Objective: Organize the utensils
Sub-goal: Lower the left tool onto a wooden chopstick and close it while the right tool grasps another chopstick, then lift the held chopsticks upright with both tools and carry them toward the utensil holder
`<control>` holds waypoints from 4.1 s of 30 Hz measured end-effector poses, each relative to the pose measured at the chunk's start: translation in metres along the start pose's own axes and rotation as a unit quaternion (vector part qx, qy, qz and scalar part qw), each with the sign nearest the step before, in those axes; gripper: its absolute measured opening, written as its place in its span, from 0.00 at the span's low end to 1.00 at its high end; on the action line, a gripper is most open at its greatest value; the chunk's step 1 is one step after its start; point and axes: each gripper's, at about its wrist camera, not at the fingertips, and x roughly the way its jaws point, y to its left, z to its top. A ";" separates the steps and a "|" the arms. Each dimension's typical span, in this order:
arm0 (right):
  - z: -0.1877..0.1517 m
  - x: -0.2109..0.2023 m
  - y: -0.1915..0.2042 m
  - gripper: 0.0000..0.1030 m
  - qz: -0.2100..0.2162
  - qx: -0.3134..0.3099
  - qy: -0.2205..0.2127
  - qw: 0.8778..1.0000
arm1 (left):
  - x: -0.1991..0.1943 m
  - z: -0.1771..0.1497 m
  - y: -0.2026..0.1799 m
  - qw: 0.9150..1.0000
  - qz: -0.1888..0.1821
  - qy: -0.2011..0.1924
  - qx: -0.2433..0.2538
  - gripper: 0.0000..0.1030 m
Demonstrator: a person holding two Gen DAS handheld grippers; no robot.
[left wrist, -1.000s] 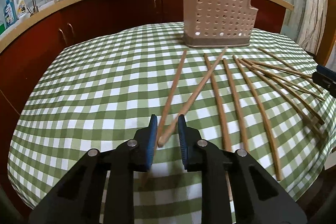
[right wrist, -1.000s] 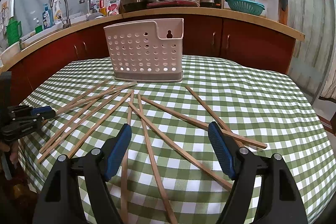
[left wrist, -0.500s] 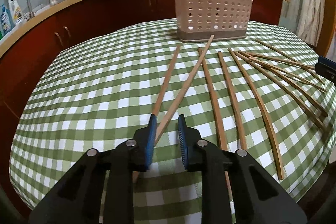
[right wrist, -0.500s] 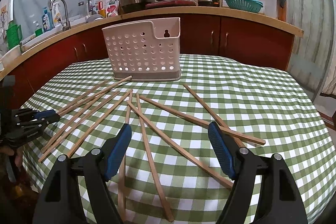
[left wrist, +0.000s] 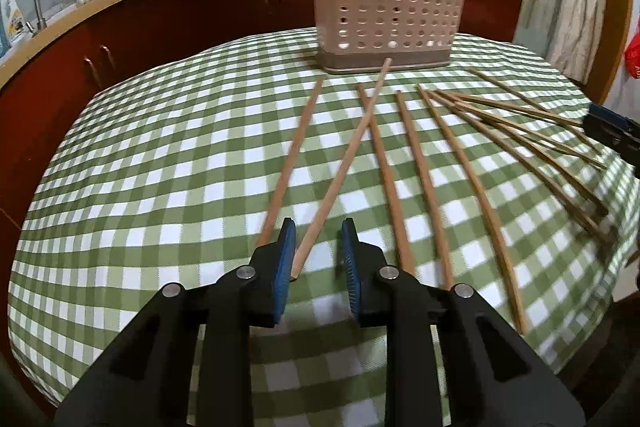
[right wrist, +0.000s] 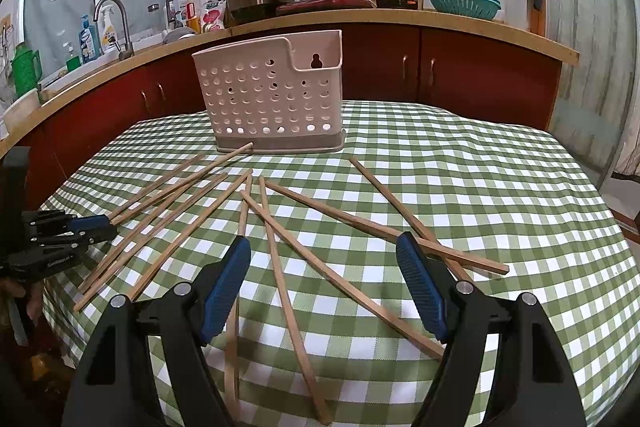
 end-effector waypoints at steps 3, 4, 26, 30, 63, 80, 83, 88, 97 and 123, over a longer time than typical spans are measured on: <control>0.000 -0.001 0.000 0.71 -0.001 -0.002 -0.001 1.000 | 0.001 0.001 0.001 1.000 0.004 0.000 -0.007 0.30; 0.000 -0.002 -0.001 0.71 -0.002 -0.002 -0.003 1.000 | 0.000 0.000 0.001 1.000 0.003 0.000 -0.007 0.28; -0.047 -0.005 -0.050 0.54 -0.010 -0.051 0.034 0.998 | -0.011 -0.014 -0.018 1.000 0.010 -0.017 -0.010 0.11; -0.058 -0.011 -0.051 0.46 0.002 -0.057 0.031 0.998 | -0.014 -0.018 -0.020 1.000 0.011 -0.019 -0.015 0.10; -0.056 -0.049 -0.042 0.06 0.045 -0.030 -0.072 0.996 | -0.057 -0.029 -0.035 0.993 0.048 -0.105 -0.024 0.07; -0.009 -0.087 -0.029 0.06 0.054 -0.018 -0.139 0.989 | -0.110 0.008 -0.032 0.974 0.072 -0.212 -0.023 0.06; 0.003 -0.089 -0.025 0.06 0.056 -0.015 -0.147 0.987 | -0.115 0.020 -0.029 0.971 0.072 -0.227 -0.022 0.06; 0.022 -0.085 -0.019 0.06 0.055 -0.016 -0.157 0.986 | -0.116 0.043 -0.022 0.966 0.073 -0.247 -0.023 0.06; 0.055 -0.074 -0.018 0.06 0.055 -0.011 -0.170 0.984 | -0.112 0.089 -0.012 0.957 0.069 -0.280 -0.018 0.06; 0.113 -0.042 -0.019 0.06 0.055 -0.004 -0.177 0.983 | -0.094 0.140 0.003 0.951 0.057 -0.301 -0.032 0.06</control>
